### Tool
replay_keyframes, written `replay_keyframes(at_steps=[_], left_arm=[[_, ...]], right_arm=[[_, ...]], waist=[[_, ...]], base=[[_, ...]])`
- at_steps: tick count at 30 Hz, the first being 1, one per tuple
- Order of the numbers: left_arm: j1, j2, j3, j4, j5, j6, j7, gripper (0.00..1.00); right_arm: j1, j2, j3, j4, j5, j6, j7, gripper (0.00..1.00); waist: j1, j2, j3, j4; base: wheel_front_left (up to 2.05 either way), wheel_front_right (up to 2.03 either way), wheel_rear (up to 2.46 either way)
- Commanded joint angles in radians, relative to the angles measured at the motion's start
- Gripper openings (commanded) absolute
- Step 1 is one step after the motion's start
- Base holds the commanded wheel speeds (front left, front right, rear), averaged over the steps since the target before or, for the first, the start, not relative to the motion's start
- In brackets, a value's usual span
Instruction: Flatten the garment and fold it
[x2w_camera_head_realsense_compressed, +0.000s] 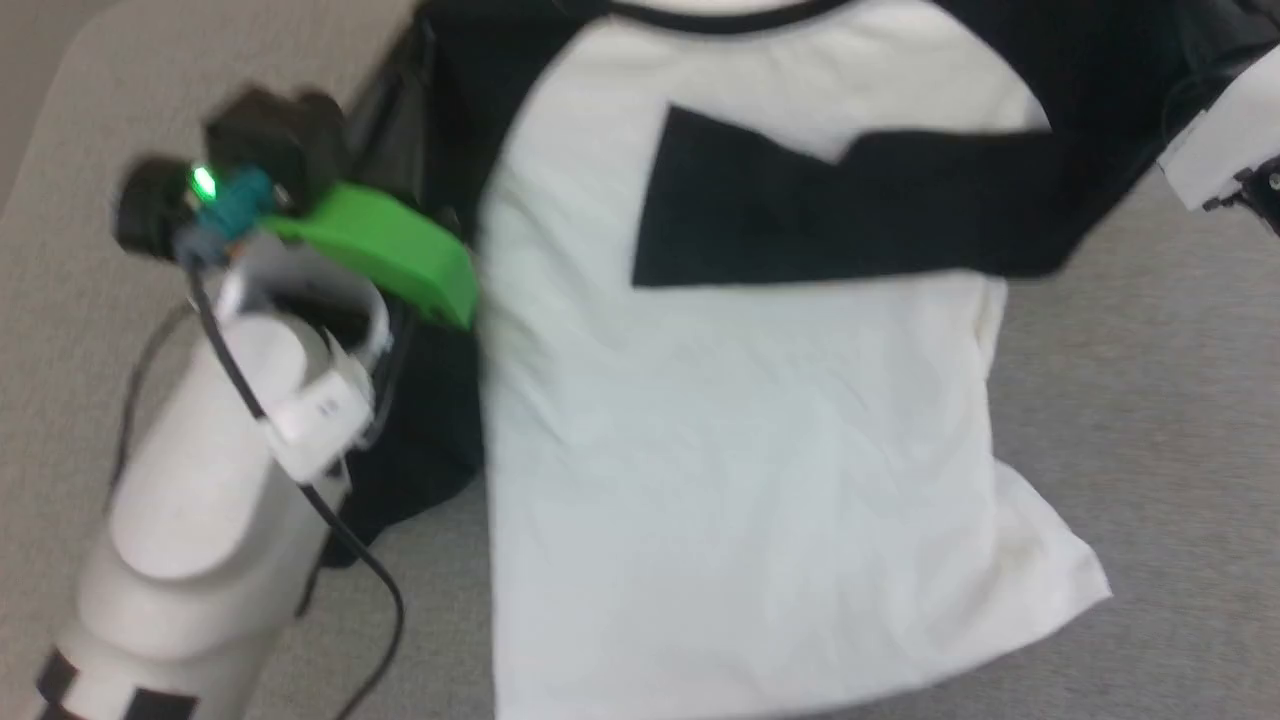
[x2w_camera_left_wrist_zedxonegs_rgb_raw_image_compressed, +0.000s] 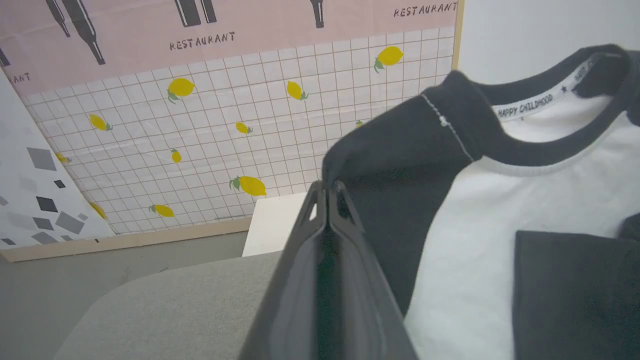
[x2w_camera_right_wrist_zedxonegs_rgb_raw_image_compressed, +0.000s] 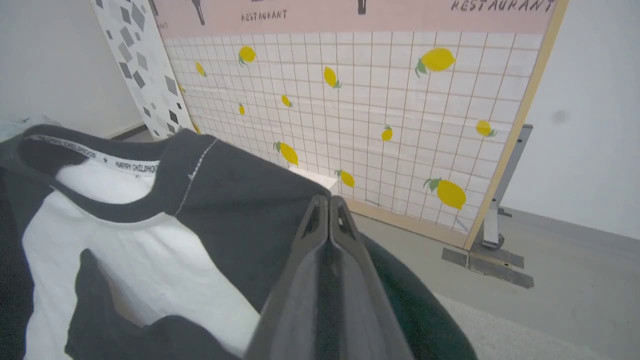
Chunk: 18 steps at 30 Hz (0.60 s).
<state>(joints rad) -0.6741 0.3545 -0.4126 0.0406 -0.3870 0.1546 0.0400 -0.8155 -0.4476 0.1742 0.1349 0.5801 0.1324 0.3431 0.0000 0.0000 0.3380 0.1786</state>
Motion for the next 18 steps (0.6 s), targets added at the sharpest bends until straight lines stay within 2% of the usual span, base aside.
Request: replay_keyframes(at_steps=[1, 6, 18], left_arm=[[-0.046, 0.011, 0.009, -0.01, 0.013, 0.002, 0.01, 0.0], [-0.152, 0.03, 0.014, -0.018, 0.019, -0.017, 0.059, 0.0], [-0.333, 0.03, -0.013, 0.026, 0.025, -0.063, 0.14, 0.0]], right_arm=[[-0.001, 0.016, -0.013, -0.019, -0.013, -0.002, -0.008, 0.0], [-0.037, 0.069, -0.04, -0.067, -0.043, -0.002, 0.001, 0.0], [-0.139, 0.128, -0.048, -0.082, -0.081, -0.002, 0.064, 0.0]], waist=[[0.0, 0.0, -0.123, -0.098], [0.0, 0.0, -0.198, -0.136], [0.0, 0.0, -0.312, -0.168]], base=[[0.0, 0.0, 0.0], [0.0, 0.0, 0.0], [0.0, 0.0, 0.0]])
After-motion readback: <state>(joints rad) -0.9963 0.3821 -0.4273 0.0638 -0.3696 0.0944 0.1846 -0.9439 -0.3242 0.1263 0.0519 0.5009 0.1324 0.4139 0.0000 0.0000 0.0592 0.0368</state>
